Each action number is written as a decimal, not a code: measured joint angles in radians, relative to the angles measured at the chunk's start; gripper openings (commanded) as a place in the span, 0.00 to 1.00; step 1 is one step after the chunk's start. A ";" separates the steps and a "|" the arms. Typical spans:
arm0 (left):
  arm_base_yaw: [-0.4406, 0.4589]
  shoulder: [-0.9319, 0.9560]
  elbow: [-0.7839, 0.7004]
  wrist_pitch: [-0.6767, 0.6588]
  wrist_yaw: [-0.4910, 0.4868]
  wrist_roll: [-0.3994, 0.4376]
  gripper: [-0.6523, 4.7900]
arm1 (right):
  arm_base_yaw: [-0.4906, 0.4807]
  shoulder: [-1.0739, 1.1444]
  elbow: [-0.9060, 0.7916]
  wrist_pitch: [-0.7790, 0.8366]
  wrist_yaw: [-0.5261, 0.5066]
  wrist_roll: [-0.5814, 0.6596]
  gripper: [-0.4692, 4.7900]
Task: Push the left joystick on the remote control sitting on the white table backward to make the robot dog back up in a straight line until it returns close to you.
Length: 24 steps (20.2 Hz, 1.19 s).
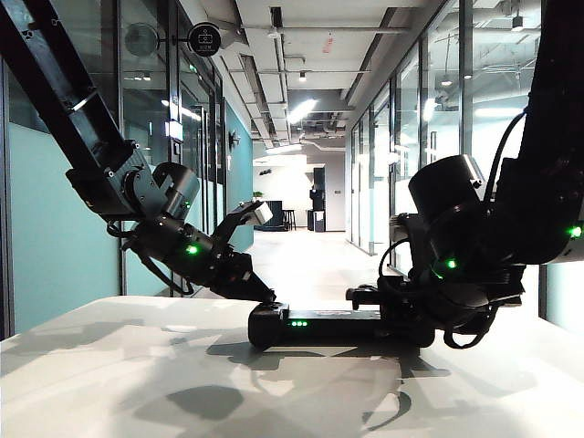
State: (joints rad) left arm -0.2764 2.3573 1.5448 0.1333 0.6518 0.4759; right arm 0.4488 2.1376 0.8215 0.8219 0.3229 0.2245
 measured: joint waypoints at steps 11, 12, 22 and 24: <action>0.000 -0.052 -0.005 0.124 -0.367 -0.094 0.11 | -0.002 0.000 0.000 0.000 -0.001 0.003 0.47; 0.000 -0.068 -0.005 0.124 -0.369 -0.114 0.11 | -0.002 0.000 0.000 0.000 -0.001 0.003 0.47; 0.001 -0.303 -0.005 -0.027 -0.380 -0.223 0.11 | -0.002 0.000 0.000 0.002 -0.006 0.004 0.74; 0.001 -0.310 -0.005 -0.045 -0.380 -0.223 0.11 | -0.002 0.000 0.000 0.002 -0.005 0.004 0.74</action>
State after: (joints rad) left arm -0.2756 2.0476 1.5402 0.0887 0.2718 0.2527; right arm 0.4473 2.1376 0.8215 0.8234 0.3176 0.2283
